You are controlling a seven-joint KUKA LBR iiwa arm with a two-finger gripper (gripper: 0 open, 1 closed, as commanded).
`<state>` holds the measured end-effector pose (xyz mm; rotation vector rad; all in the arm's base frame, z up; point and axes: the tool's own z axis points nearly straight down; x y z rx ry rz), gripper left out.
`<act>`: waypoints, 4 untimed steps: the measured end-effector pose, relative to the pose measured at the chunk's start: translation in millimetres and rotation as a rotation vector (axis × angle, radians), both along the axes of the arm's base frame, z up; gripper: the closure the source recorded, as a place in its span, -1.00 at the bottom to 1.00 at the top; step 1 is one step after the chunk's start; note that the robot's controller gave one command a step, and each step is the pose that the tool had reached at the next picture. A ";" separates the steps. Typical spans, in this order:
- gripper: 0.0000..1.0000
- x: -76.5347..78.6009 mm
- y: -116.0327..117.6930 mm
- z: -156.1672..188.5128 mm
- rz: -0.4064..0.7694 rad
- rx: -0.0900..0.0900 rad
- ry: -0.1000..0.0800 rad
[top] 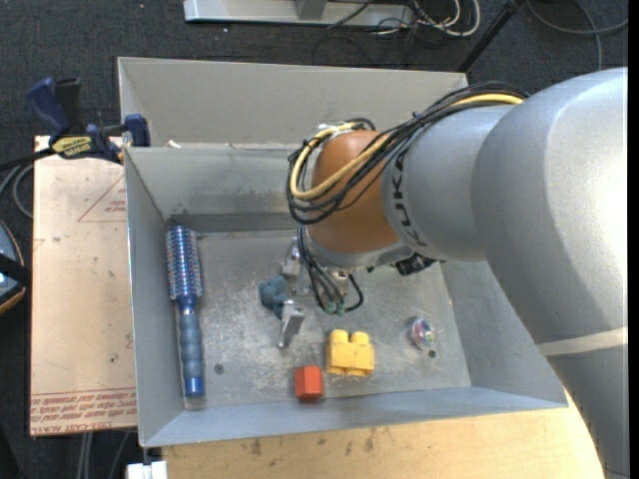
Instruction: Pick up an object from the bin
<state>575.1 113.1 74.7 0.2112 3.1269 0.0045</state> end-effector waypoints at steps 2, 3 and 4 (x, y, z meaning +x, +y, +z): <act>1.00 3.7 1.5 5.3 -0.001 0.003 -0.003; 1.00 4.8 1.8 8.0 0.000 0.000 0.005; 1.00 7.0 2.0 83.6 0.000 0.000 -0.002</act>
Offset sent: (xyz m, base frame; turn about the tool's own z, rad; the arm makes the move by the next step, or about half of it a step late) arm 0.0000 0.0000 0.0000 0.0000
